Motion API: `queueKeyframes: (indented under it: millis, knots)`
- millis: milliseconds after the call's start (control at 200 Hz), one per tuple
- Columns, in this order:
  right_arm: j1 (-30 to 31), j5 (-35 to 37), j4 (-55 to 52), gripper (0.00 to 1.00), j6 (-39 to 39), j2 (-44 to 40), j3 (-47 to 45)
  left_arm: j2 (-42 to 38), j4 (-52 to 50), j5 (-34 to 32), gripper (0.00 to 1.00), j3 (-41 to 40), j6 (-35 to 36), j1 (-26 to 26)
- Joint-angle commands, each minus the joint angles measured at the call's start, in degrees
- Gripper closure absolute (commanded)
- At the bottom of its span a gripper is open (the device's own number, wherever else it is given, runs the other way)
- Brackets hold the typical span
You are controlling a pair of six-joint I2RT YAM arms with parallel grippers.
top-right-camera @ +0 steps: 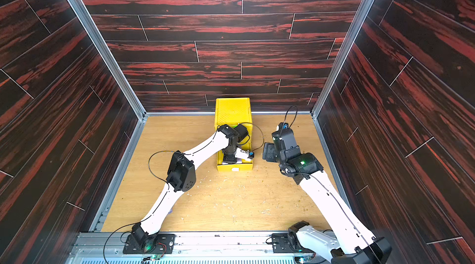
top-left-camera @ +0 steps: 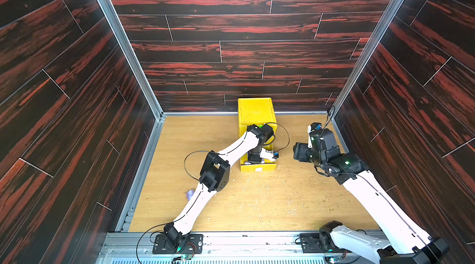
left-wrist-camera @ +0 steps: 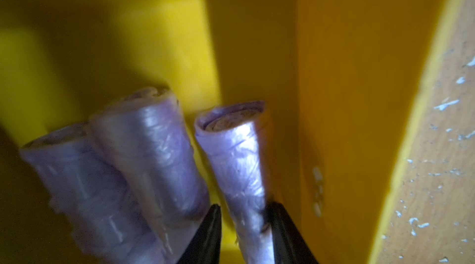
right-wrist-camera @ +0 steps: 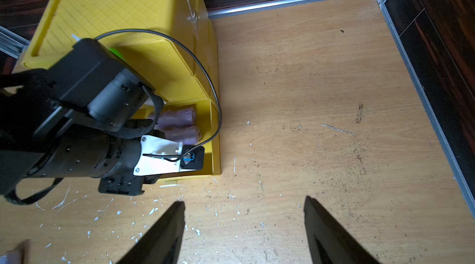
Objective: Sort the rolls of trash bags by color and place them into the drawer
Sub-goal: Place the roll of trash bags in the drawer.
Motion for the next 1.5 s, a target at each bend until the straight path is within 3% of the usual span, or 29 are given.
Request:
queueKeyframes:
  millis: [0, 301, 481, 827, 1298, 1498]
  knots:
    - [-0.2, -0.5, 0.2, 0.23, -0.2, -0.3, -0.3, 2.0, 0.3, -2.8, 0.66, 0.5, 0.4, 0.0]
    - [-0.2, -0.4, 0.1, 0.23, -0.3, -0.2, -0.2, 3.1, 5.7, -9.9, 0.79, 0.8, -1.3, 0.1]
    - [-0.2, -0.4, 0.2, 0.23, -0.3, -0.2, -0.2, 3.3, 8.6, -12.6, 0.68, 1.3, -1.9, 0.4]
    - [-0.2, -0.3, 0.2, 0.23, -0.3, -0.3, -0.5, 3.1, 12.3, -17.0, 0.66, 1.9, -2.2, 1.2]
    - [-0.2, -0.5, 0.4, 0.23, -0.2, -0.4, -0.8, 0.2, 11.1, -16.2, 0.51, -1.9, -3.0, 1.0]
    - [-0.2, -0.4, 0.5, 0.23, -0.2, -0.2, -0.7, -1.7, 10.0, -15.2, 0.49, -2.0, -3.6, 0.9]
